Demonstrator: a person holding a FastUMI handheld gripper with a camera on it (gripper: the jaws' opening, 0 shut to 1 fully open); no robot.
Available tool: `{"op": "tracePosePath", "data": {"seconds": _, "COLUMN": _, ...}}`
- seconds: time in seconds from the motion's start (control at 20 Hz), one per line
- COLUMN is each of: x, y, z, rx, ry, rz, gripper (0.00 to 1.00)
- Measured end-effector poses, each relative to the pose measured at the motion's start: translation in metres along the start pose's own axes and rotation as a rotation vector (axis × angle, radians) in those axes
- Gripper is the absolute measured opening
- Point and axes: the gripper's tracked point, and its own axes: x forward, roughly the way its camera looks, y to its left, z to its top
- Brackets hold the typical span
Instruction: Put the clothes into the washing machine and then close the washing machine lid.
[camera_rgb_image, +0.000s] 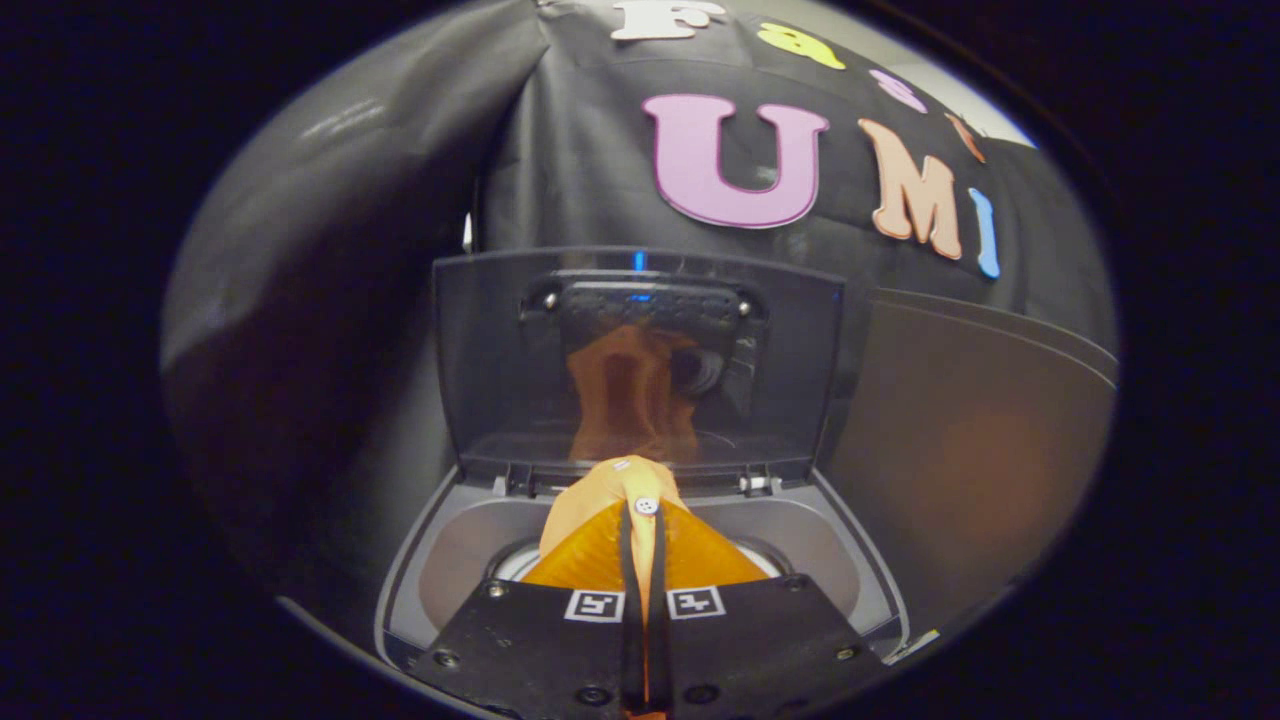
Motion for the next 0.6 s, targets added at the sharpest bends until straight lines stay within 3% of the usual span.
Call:
{"op": "tracePosePath", "data": {"seconds": 0.35, "x": 0.022, "y": 0.012, "z": -0.038, "rx": 0.025, "ry": 0.068, "rz": 0.024, "gripper": 0.03}}
{"op": "tracePosePath", "data": {"seconds": 0.5, "x": 0.019, "y": 0.001, "z": -0.032, "rx": 0.086, "ry": 0.019, "rz": 0.011, "gripper": 0.05}}
{"op": "tracePosePath", "data": {"seconds": 0.6, "x": 0.013, "y": -0.017, "z": -0.02, "rx": 0.156, "ry": -0.049, "rz": -0.027, "gripper": 0.2}}
